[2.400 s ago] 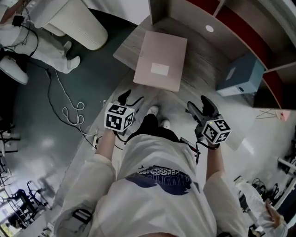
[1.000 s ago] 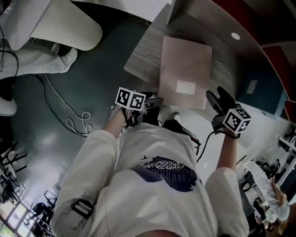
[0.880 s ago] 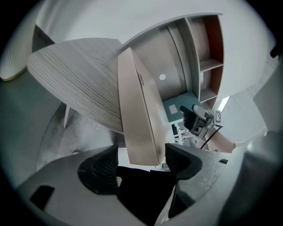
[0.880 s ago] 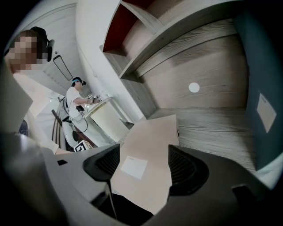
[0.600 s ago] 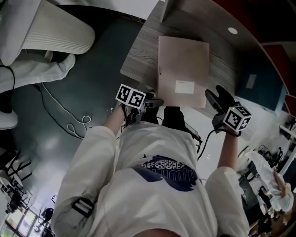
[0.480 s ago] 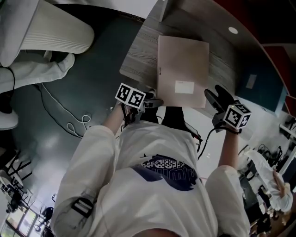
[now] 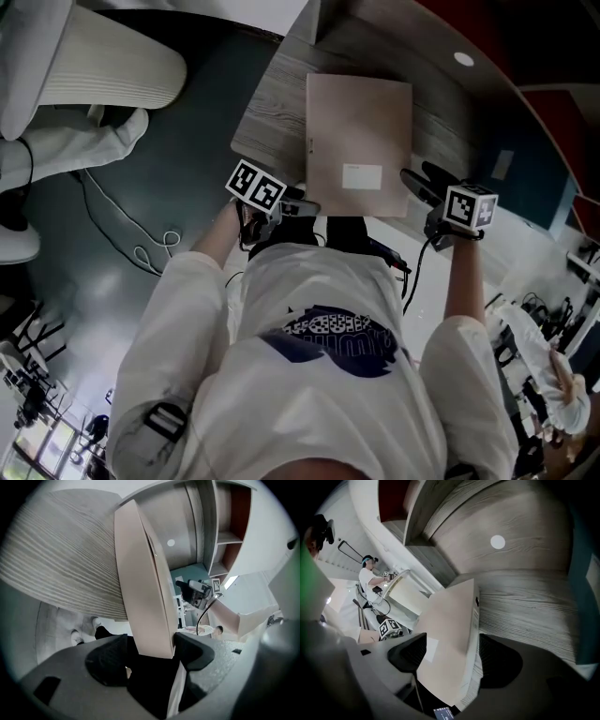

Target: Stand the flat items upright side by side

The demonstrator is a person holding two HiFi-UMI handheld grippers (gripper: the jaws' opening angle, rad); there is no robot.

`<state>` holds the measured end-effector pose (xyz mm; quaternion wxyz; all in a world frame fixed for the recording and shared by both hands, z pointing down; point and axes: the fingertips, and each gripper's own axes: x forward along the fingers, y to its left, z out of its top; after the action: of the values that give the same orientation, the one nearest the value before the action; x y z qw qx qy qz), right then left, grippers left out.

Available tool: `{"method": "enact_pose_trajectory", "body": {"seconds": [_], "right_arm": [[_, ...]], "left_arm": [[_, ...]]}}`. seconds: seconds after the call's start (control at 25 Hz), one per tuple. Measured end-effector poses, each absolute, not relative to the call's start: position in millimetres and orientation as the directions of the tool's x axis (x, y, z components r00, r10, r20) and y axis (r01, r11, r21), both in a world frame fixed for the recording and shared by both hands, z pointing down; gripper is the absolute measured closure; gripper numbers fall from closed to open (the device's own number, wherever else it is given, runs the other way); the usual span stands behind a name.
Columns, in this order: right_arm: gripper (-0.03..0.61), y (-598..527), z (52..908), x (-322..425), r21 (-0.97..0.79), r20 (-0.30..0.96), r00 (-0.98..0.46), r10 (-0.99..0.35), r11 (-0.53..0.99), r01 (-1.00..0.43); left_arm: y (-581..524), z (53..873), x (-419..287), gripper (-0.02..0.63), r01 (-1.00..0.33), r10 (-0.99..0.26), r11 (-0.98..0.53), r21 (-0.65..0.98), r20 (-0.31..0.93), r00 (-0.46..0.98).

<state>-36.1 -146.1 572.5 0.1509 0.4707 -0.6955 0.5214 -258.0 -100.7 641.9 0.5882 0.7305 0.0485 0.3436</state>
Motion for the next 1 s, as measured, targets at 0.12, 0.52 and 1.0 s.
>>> {"method": "enact_pose_trajectory", "body": {"seconds": [0.12, 0.52, 1.0], "right_arm": [[0.253, -144, 580, -34, -0.591, 0.707, -0.535, -0.463, 0.029, -0.806], [0.253, -151, 598, -24, -0.671, 0.669, -0.625, -0.403, 0.035, -0.741], [0.264, -159, 622, -38, -0.75, 0.611, -0.732, -0.303, 0.075, -0.657]], "left_arm": [[-99, 643, -257, 0.291, -0.322, 0.511, -0.293, 0.9, 0.432, 0.743], [-97, 636, -254, 0.332, -0.358, 0.546, -0.308, 0.882, 0.471, 0.693], [-95, 632, -255, 0.357, -0.421, 0.522, -0.312, 0.852, 0.524, 0.673]]}}
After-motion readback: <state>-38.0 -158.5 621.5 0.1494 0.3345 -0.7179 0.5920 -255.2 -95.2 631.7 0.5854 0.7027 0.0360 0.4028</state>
